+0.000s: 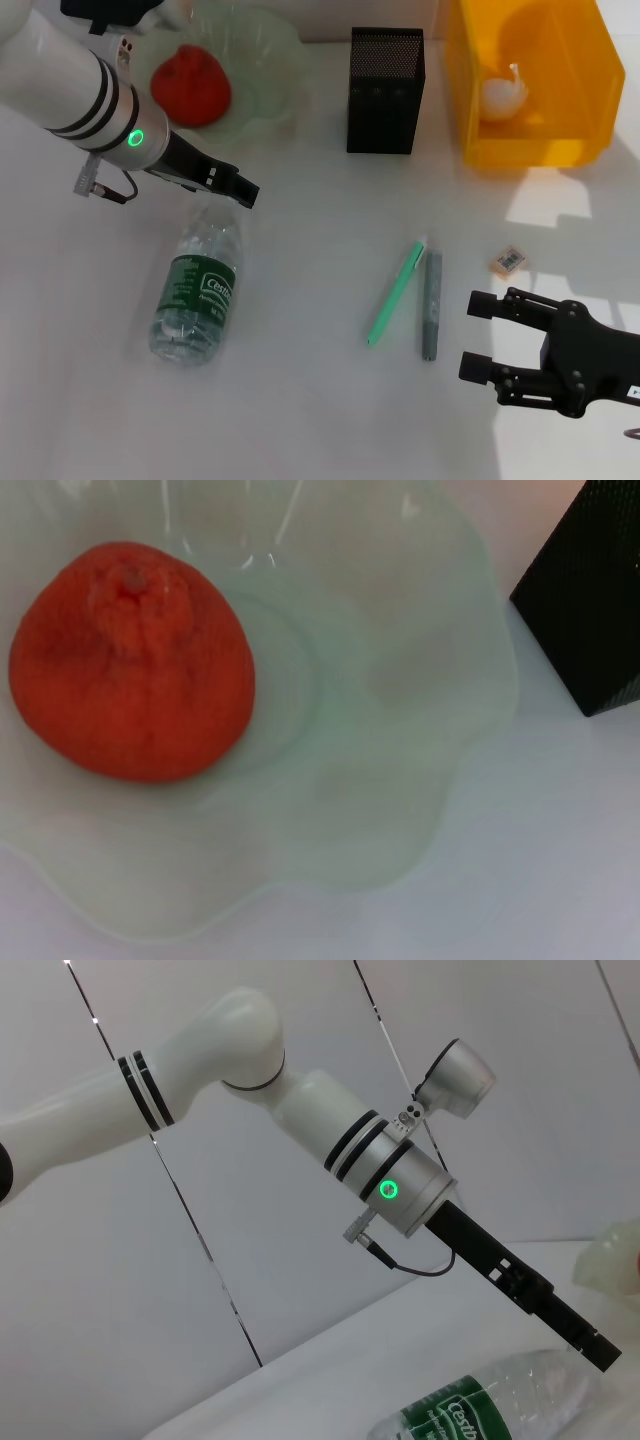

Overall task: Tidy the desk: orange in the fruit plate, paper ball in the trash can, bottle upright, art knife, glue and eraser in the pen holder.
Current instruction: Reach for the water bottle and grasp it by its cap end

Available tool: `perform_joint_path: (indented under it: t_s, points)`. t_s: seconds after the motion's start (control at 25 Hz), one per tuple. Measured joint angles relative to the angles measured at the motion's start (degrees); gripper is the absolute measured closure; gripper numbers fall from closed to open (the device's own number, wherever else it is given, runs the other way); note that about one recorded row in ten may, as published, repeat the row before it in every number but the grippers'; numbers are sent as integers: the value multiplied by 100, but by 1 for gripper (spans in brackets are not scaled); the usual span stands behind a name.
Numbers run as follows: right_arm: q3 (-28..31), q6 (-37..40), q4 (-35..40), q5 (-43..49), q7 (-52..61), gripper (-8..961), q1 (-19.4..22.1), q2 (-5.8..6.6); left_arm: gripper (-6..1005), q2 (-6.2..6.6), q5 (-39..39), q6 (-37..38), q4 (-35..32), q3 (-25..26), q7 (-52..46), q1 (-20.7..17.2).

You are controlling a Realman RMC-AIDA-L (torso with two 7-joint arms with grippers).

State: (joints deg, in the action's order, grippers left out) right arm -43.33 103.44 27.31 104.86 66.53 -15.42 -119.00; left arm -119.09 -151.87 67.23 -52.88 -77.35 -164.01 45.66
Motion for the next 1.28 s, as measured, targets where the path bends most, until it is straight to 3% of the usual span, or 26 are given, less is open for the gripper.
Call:
perform_joint_path:
  t_s: [0.6,1.12,1.28]
  points:
    - [0,-126,-80,22,1,127,-101,0,169,-8,69,-155,138,-387,-91,-5]
    - [0,-161,-147,70,0,126,-141,0,478,-9,57,-176,-39,-656,-59,-80]
    - [1,-161,-147,71,0,126,-140,0,522,-1,92,-46,-849,-1028,165,-462]
